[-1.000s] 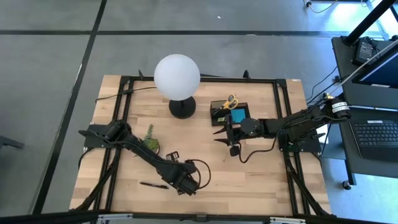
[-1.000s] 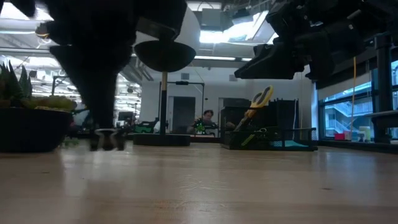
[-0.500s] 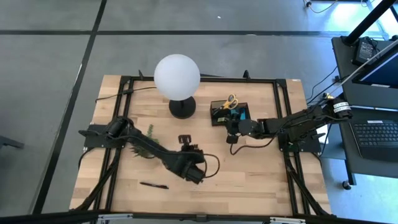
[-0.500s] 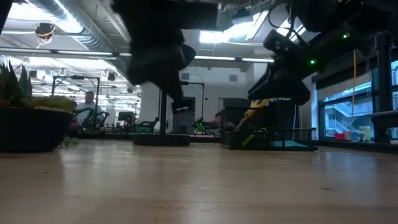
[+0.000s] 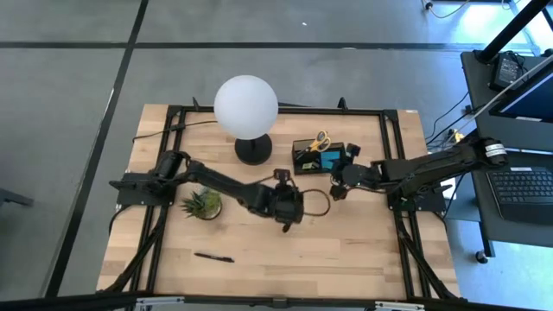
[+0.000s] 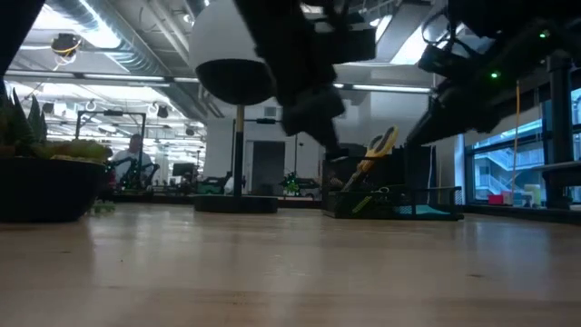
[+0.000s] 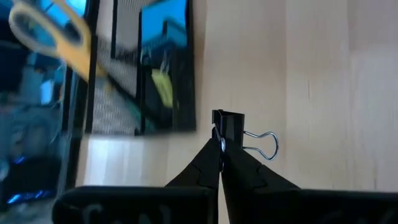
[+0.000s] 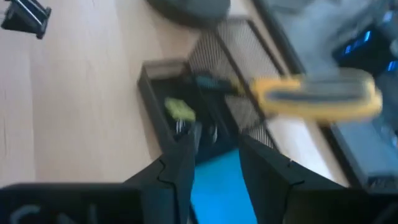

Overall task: Pick and place office supplies into organizer
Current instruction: Put the black binder clip into the desk organizer

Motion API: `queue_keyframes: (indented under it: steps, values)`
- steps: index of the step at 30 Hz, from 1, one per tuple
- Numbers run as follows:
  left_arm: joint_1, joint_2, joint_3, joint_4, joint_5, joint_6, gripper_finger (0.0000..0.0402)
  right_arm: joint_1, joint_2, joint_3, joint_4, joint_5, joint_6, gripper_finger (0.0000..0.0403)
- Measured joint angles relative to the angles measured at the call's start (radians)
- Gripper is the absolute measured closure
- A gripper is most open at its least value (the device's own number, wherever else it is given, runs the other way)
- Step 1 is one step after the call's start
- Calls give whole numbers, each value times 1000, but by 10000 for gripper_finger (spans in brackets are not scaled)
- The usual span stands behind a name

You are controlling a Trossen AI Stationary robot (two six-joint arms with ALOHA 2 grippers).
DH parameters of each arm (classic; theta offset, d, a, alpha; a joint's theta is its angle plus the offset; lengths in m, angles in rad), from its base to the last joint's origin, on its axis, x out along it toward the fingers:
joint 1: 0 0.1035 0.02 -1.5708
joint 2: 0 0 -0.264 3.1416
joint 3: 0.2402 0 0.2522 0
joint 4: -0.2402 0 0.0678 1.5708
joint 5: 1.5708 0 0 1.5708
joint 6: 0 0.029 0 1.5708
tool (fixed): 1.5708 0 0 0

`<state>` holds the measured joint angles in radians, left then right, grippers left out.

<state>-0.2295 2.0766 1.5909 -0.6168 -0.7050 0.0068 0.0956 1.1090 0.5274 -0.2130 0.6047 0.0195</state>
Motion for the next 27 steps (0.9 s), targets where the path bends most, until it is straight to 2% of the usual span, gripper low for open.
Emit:
queue_keyframes:
  steps: [5,9,16,23,27]
  values:
    - [72,0,0,176,103,122,398,0,-40,0,-82,-30,81,274]
    - [131,2,0,281,159,145,398,1,-49,0,-93,-50,81,274]
    - [217,5,-20,320,237,121,398,1,-49,0,-106,-52,80,274]
    - [284,6,-84,372,308,11,398,1,-49,0,-107,-52,76,274]
    - [300,6,-106,392,315,-49,398,1,-49,0,-107,-52,75,274]
